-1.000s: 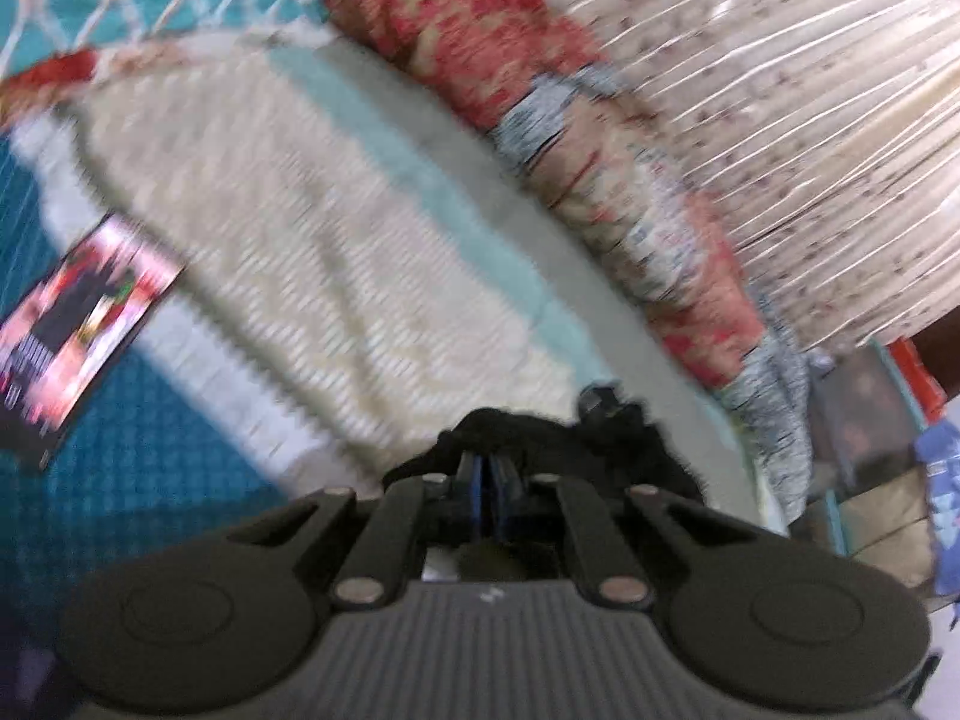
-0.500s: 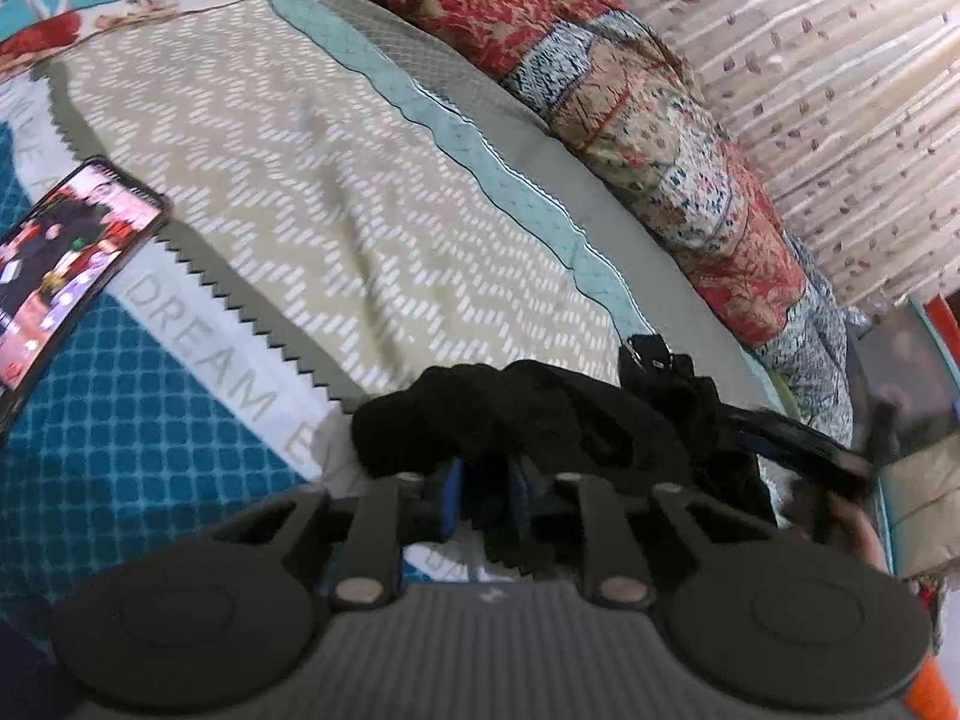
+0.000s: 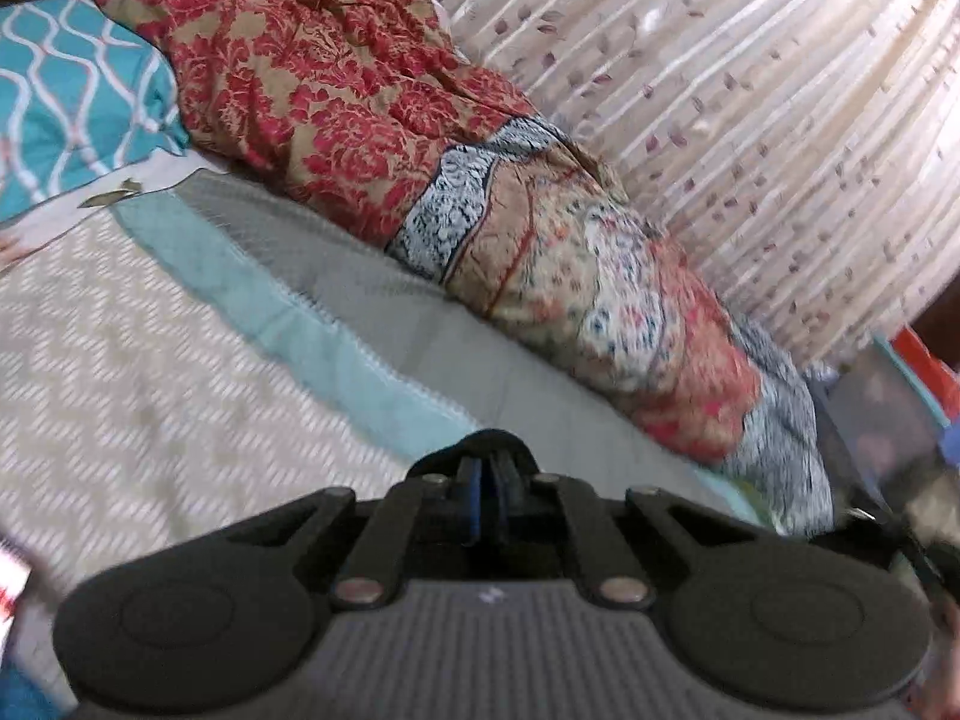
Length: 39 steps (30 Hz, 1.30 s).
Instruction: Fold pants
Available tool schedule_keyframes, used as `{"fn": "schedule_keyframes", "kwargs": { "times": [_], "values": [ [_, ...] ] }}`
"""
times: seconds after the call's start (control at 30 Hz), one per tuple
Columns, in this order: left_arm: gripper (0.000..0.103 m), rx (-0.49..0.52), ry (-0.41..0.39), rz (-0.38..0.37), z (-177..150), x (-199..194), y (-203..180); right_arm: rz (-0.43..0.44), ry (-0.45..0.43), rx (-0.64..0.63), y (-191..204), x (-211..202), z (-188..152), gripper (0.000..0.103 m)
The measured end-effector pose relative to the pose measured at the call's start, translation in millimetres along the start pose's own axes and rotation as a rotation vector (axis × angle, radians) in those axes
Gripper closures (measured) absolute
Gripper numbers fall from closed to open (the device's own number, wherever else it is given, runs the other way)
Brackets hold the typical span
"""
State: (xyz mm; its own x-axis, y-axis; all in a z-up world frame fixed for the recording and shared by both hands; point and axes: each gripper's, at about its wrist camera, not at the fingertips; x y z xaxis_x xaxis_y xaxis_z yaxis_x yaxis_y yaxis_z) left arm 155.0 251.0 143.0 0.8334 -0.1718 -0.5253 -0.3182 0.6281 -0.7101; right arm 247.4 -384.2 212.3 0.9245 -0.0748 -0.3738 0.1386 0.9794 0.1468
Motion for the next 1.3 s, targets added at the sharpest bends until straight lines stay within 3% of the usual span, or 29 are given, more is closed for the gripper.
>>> {"fn": "schedule_keyframes", "kwargs": {
  "times": [0.07,0.13,0.17,0.2,0.23,0.27,0.33,0.47,0.53,0.6,0.67,0.7,0.73,0.77,0.8,0.83,0.93,1.07,1.17,1.23,1.3],
  "values": [
    [0.097,-0.038,-0.006,0.025,10,32,-6,-0.109,-0.01,0.069,-40,-6,13,0.088],
    [0.089,-0.04,-0.05,0.136,10,62,-8,-0.214,0.035,0.095,-69,2,8,0.078],
    [0.084,-0.025,-0.047,0.209,6,74,-8,-0.279,0.067,0.079,-79,8,1,0.064],
    [0.078,-0.03,-0.017,0.234,-1,79,-5,-0.338,0.111,0.062,-89,12,-9,0.05],
    [0.075,-0.05,0.024,0.216,-9,80,1,-0.369,0.145,0.061,-99,14,-21,0.048],
    [0.072,-0.059,0.059,0.177,-18,78,5,-0.355,0.159,0.073,-106,13,-34,0.048],
    [0.055,-0.051,0.132,0.137,-42,66,15,-0.265,0.195,0.091,-118,13,-63,0.049],
    [0.044,-0.069,0.271,0.06,-94,37,29,-0.069,0.289,0.049,-108,1,-132,0.048],
    [0.018,-0.098,0.341,0.033,-123,32,33,0.033,0.337,0.073,-99,-7,-159,0.047],
    [0.016,-0.086,0.402,0.017,-151,35,25,0.097,0.377,0.115,-92,-10,-179,0.042],
    [0.018,-0.035,0.453,0.001,-176,45,13,0.126,0.405,0.145,-83,-4,-196,0.039],
    [0.034,-0.006,0.473,0.009,-188,52,6,0.116,0.418,0.158,-78,-2,-202,0.038],
    [0.066,0.02,0.495,0.015,-195,59,1,0.103,0.416,0.175,-72,3,-205,0.038],
    [0.079,0.045,0.512,0.036,-201,66,-3,0.103,0.396,0.178,-65,5,-205,0.046],
    [0.086,0.046,0.52,0.053,-204,68,-2,0.126,0.387,0.174,-59,11,-204,0.087],
    [0.093,0.019,0.523,0.047,-199,67,-1,0.149,0.4,0.17,-52,20,-199,0.095],
    [0.094,-0.01,0.468,0.009,-169,33,4,0.134,0.333,0.15,-44,17,-178,0.098],
    [0.096,-0.074,0.393,-0.064,-104,-36,25,0.212,0.209,0.106,-37,-39,-143,0.098],
    [0.099,-0.033,0.306,-0.012,-75,-83,36,0.291,0.192,0.129,-38,-92,-144,0.098],
    [0.101,0.01,0.242,0.071,-66,-107,45,0.36,0.214,0.152,-35,-124,-157,0.098],
    [0.101,0.04,0.179,0.163,-63,-123,63,0.37,0.259,0.109,-25,-145,-176,0.095]
  ]
}}
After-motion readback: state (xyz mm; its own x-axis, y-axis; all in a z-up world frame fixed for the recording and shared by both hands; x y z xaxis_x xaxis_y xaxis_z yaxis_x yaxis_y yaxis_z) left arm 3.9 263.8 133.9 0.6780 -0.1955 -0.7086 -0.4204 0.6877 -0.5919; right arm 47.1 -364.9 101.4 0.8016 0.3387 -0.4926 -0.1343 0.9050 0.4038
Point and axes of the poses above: each gripper's, at about its wrist camera, not at the fingertips, and x roughly the way its jaws point, y to its left, z to its top, and after that the axes turned 13 degrees about -x, right-handed
